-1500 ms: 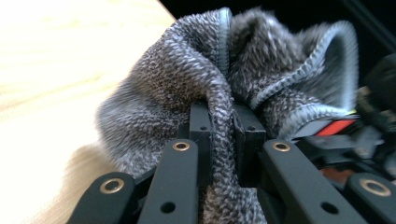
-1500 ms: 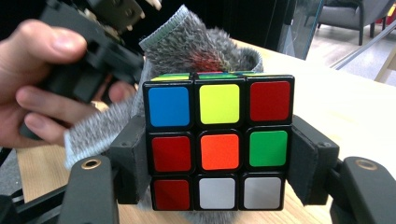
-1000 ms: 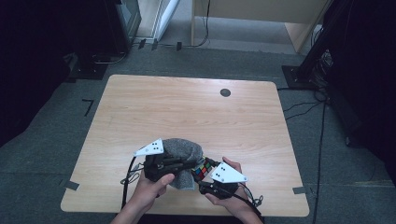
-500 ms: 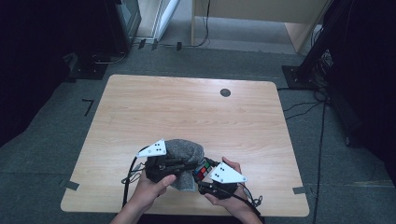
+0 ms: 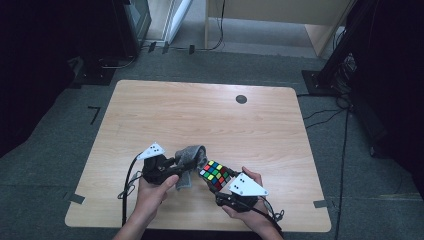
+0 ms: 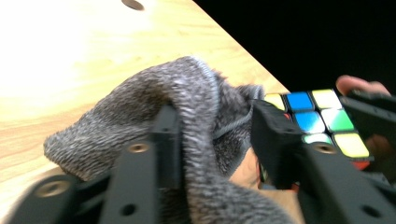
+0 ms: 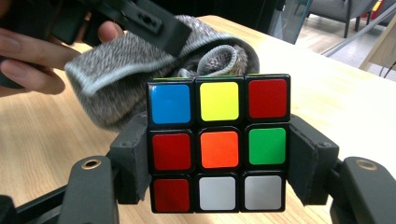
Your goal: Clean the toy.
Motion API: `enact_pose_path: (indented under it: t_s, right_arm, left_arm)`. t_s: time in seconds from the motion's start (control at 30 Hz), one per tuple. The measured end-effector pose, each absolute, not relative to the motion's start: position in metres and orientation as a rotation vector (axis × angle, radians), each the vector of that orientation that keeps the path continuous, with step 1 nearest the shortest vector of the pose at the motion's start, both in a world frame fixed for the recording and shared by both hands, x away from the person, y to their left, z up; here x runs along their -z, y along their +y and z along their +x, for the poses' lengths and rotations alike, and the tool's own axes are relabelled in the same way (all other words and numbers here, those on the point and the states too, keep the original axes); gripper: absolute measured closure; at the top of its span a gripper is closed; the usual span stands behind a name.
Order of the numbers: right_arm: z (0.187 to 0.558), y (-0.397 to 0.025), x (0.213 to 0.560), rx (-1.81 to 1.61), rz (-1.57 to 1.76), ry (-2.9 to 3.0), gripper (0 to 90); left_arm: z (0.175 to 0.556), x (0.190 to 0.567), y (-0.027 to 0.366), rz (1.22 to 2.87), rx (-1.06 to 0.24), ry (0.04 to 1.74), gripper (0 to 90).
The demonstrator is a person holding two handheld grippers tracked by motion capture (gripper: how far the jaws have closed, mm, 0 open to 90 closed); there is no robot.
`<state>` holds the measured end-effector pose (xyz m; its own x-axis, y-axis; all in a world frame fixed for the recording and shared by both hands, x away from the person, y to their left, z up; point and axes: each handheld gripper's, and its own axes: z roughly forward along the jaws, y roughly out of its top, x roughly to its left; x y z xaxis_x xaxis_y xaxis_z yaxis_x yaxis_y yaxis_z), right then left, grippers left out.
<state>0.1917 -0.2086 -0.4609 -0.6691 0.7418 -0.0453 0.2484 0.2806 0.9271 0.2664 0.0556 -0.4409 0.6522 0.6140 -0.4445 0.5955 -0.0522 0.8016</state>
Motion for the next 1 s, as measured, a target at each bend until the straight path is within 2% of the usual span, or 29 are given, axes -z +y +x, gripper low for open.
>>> enact_pose_path:
  t_s: [0.13, 0.2, 0.4, 0.7, 1.0]
  right_arm:
    - [0.189, -0.207, 0.460, -1.374, 0.863, 2.067, 34.5]
    - [0.187, -0.206, 0.458, -1.385, 0.851, 2.056, 34.6]
    - [0.185, -0.208, 0.451, -1.415, 0.848, 2.023, 34.5]
    - [0.183, -0.203, 0.450, -1.429, 0.836, 2.009, 34.5]
    - [0.182, -0.195, 0.453, -1.406, 0.818, 2.016, 34.5]
  left_arm:
    - [0.256, 0.424, 0.049, 1.721, -0.098, 0.971, 33.9]
    - [0.250, 0.416, 0.045, 1.717, -0.118, 0.947, 29.4]
    - [0.243, 0.404, 0.043, 1.705, -0.147, 0.929, 26.1]
    - [0.239, 0.412, 0.018, 1.786, -0.012, 0.871, 23.8]
    - [0.239, 0.418, 0.006, 1.860, 0.027, 0.893, 18.2]
